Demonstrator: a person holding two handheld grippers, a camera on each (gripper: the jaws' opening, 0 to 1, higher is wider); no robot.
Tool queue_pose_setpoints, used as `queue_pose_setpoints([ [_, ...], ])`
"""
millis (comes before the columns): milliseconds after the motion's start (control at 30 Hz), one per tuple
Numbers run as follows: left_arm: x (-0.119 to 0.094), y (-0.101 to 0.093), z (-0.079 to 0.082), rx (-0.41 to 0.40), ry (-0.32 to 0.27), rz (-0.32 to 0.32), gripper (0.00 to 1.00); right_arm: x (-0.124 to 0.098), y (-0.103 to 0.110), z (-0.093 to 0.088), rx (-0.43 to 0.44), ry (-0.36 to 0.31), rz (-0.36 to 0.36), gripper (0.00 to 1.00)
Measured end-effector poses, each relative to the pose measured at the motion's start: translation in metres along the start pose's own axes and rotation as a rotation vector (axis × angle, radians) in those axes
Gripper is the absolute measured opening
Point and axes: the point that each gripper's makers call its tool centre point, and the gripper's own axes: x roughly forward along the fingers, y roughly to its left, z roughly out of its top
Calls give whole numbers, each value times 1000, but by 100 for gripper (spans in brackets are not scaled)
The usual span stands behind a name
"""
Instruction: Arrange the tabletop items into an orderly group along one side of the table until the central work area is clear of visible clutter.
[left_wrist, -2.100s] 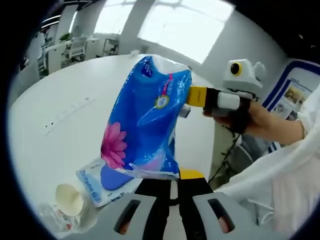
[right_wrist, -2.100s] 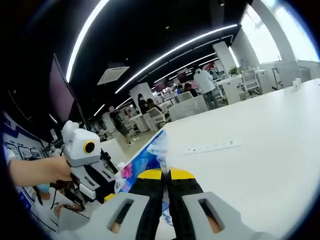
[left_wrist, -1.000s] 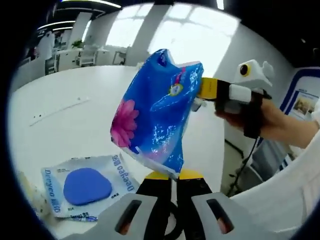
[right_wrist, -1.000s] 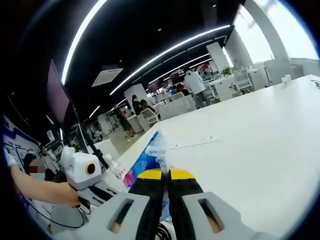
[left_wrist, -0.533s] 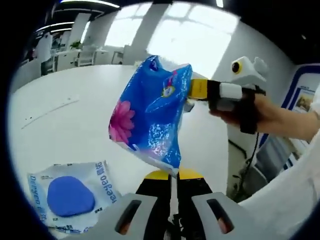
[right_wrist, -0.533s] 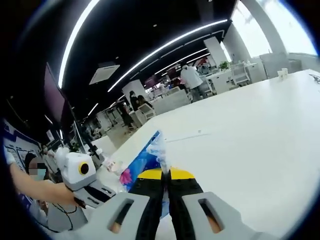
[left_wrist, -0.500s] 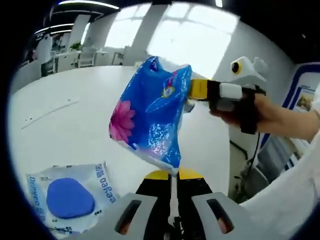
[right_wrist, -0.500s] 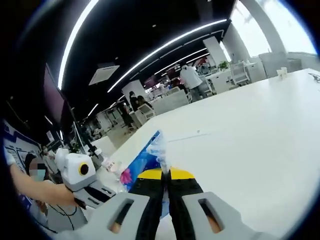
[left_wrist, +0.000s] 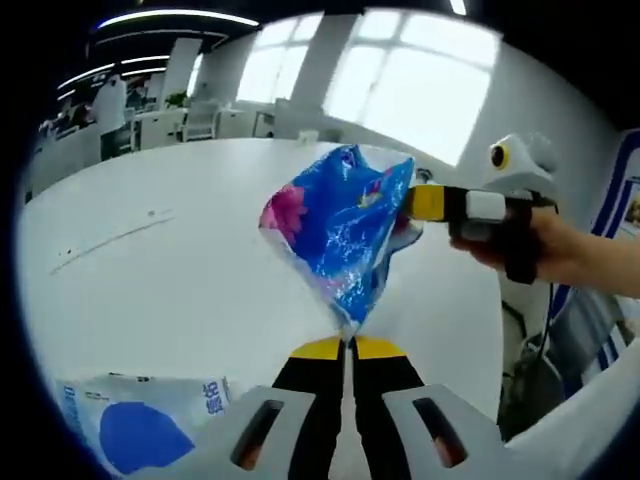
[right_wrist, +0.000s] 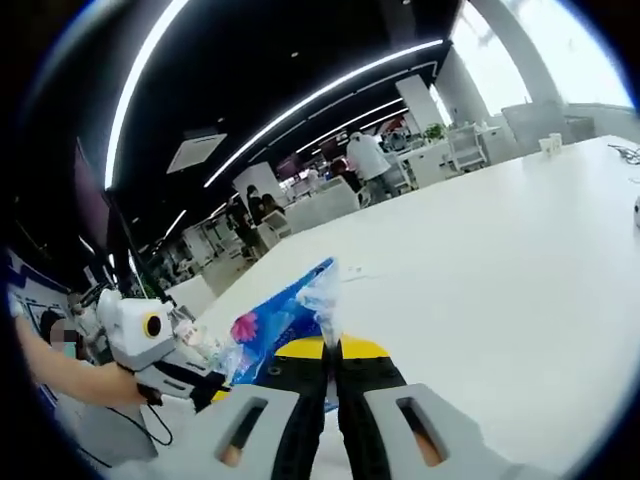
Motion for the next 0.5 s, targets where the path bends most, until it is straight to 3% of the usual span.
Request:
queue_pose_setpoints([
  [167,7,17,9,-60,-30,57,0,3,-19,-6,6,36,-17,0],
  [500,27,34,-2,-71,19,98,0,19,-46,-29,-6,131,-14,0],
])
